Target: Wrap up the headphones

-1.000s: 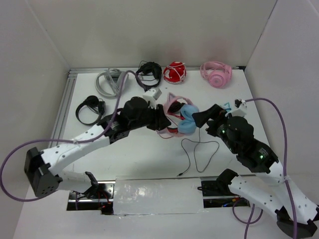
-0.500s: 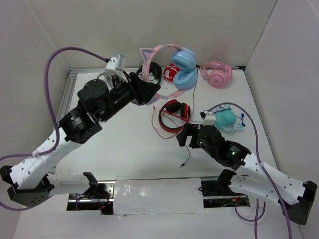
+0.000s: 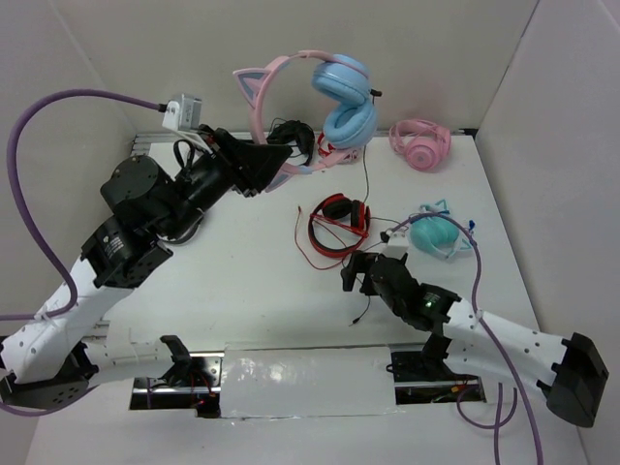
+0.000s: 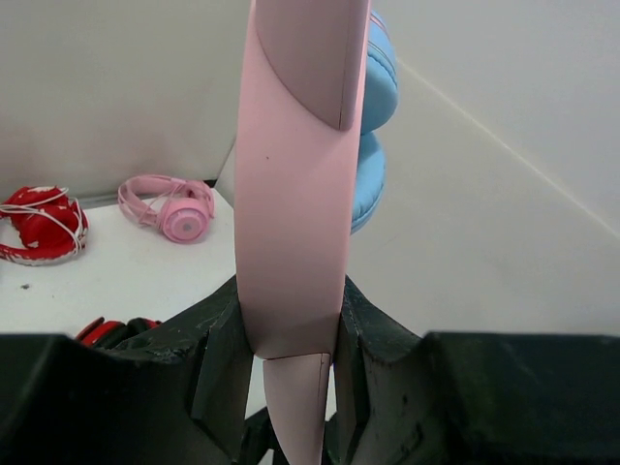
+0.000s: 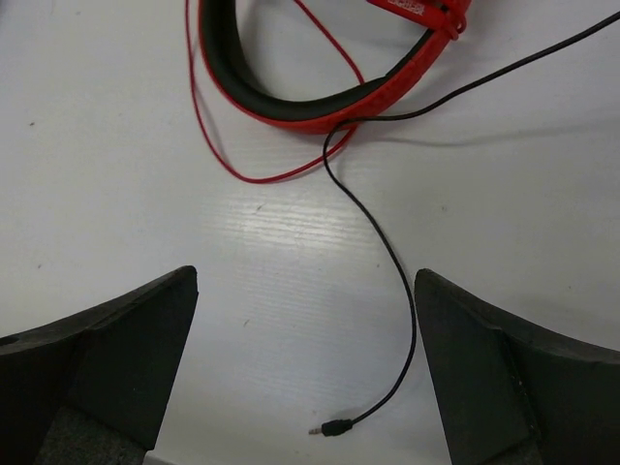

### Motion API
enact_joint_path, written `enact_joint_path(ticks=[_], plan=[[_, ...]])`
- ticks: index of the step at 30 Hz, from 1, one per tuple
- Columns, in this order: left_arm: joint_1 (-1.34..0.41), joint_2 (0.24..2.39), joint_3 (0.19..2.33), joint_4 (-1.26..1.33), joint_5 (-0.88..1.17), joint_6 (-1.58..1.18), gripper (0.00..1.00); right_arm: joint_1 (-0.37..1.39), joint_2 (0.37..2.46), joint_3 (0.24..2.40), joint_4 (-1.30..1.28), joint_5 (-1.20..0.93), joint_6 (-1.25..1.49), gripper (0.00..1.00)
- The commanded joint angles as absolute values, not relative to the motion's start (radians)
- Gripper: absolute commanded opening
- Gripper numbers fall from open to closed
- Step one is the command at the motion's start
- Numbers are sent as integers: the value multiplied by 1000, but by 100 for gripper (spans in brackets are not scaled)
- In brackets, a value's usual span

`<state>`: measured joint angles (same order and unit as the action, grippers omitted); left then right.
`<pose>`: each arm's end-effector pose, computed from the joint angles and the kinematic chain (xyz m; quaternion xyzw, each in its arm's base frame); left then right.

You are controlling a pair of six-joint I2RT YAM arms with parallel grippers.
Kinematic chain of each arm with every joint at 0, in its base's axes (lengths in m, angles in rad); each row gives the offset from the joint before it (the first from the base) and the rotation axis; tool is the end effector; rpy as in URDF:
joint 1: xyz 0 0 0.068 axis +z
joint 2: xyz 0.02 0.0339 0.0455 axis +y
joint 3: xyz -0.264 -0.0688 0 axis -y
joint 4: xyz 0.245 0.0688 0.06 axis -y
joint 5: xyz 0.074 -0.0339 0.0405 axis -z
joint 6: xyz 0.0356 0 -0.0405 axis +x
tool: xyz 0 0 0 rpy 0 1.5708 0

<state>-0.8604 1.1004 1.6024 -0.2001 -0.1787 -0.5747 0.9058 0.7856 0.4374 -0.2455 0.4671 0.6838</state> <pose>0.1289 -0.1402 0.5517 0.0129 0.5946 -0.4876 0.6392 0.1186 0.1253 0.2138 0.0128 0.8658 0.1827 0.4657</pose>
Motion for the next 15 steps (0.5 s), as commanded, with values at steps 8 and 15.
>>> enact_joint_path(ticks=[8,15], plan=[[-861,1013,1612,-9,-158,-603,0,908,922,540,-238,882,1036,100],[-861,953,1588,25,-166,-606,0,783,816,477,-93,884,964,100]])
